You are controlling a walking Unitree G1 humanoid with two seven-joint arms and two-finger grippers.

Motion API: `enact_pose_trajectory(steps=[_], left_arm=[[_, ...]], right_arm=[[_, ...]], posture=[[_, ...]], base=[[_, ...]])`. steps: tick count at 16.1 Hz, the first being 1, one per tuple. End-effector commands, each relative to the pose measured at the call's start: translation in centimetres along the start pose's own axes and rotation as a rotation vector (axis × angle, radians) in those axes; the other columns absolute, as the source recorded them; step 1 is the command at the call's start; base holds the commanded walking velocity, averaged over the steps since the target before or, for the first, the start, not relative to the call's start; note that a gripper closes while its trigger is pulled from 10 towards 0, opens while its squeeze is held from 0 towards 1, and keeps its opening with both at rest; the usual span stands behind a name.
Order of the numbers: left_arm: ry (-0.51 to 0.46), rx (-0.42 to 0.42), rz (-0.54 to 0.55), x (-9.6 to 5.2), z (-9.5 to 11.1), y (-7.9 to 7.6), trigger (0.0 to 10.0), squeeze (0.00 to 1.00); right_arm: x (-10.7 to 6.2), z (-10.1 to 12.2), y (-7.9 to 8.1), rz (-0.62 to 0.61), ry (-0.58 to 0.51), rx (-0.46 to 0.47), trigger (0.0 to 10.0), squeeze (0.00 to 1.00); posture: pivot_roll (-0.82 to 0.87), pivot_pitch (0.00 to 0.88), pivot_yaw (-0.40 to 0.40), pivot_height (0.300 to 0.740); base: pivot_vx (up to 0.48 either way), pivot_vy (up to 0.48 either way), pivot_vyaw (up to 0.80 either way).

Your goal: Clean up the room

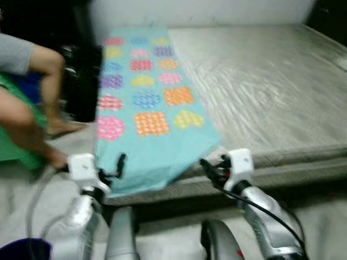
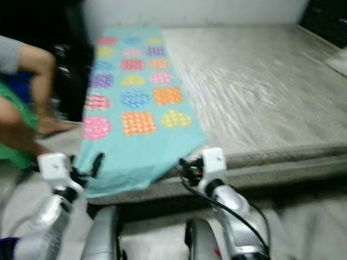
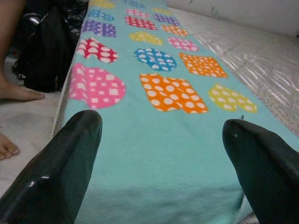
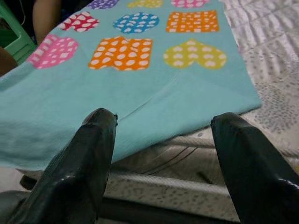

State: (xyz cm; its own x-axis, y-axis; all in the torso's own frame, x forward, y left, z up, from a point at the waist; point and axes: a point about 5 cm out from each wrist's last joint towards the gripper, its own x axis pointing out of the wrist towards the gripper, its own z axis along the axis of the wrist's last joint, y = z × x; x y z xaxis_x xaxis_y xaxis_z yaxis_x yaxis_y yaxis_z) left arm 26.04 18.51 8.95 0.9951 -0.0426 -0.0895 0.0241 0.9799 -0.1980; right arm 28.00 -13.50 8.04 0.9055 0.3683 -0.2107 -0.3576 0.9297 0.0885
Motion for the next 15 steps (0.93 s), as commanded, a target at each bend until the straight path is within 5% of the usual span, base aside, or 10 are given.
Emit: enact_pose_trajectory(steps=[1, 5, 10, 15], left_arm=[[-0.028, -0.004, -0.024, 0.33, 0.72, -0.6, 10.0, 0.0], [-0.034, -0.012, -0.04, 0.37, 0.73, -0.72, 10.0, 0.0], [-0.038, -0.014, -0.05, 0.35, 0.75, -0.76, 10.0, 0.0], [-0.038, -0.016, -0.063, 0.33, 0.73, -0.9, 10.0, 0.0]], right_arm=[[0.08, 0.82, -0.25, 0.001, -0.028, -0.03, 10.0, 0.0], [0.13, 0.76, -0.23, 0.004, -0.026, -0.023, 10.0, 0.0], [0.1, 0.72, -0.17, 0.007, -0.026, -0.019, 10.0, 0.0], [0.07, 0.68, -0.12, 0.005, -0.024, -0.017, 10.0, 0.0]], posture=[[-0.12, 0.098, -0.026, 0.582], [-0.12, 0.098, -0.026, 0.582], [-0.12, 0.103, -0.025, 0.582], [-0.12, 0.103, -0.023, 0.582]], base=[[0.0, 0.0, 0.77], [0.0, 0.0, 0.68], [0.0, 0.0, 0.0], [0.289, 0.0, 0.0]])
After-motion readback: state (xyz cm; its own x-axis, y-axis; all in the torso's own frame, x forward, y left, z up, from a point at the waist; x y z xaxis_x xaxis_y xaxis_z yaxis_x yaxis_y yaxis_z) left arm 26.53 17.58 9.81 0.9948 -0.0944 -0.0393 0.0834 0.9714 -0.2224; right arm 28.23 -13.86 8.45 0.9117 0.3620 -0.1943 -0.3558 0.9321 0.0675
